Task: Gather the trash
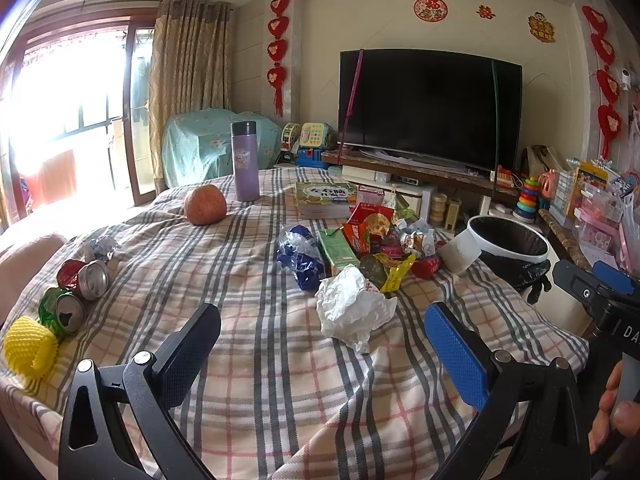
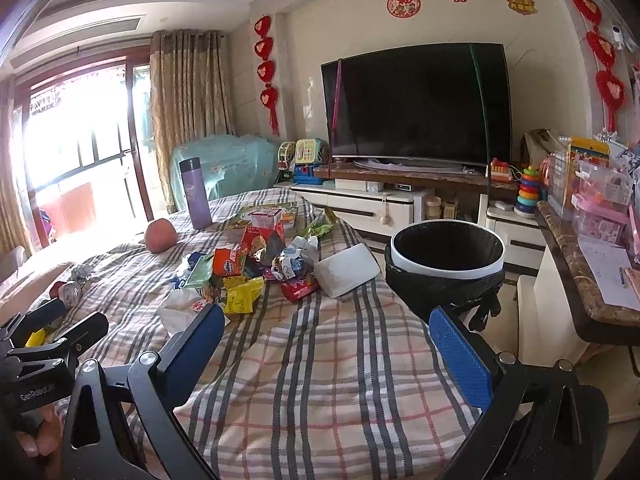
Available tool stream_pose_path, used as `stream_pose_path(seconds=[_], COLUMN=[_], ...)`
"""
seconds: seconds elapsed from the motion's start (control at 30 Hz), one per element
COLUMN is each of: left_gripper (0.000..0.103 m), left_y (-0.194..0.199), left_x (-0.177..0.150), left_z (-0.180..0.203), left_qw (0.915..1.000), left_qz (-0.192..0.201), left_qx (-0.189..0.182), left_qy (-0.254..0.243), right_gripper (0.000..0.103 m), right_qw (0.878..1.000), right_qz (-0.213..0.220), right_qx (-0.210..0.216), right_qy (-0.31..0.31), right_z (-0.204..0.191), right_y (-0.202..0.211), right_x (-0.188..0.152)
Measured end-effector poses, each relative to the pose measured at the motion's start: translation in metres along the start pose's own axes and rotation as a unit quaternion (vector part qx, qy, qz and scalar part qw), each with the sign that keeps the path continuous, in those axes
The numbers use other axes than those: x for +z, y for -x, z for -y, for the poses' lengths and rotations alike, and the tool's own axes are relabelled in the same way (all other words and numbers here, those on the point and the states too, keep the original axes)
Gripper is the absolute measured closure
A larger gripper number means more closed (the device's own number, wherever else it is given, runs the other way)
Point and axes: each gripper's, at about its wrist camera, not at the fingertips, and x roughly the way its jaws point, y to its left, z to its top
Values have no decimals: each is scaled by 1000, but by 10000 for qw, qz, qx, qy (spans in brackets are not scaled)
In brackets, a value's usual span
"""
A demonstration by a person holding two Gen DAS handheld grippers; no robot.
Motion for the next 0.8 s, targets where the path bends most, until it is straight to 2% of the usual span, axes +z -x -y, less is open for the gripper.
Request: stream_pose_path(seconds=[0.8], left_gripper=[1], left_y=[0], left_x=[-4], left_z=[0], left_qw=[10000], left_qz=[-32], left_qx=[-3], left_qy=[-25], right_gripper=[0], right_qw=[9999], right_qz=[-66], right_qx=[72], right_qy=[-101], right_z=[1], right_y=[-3], right_x=[-4])
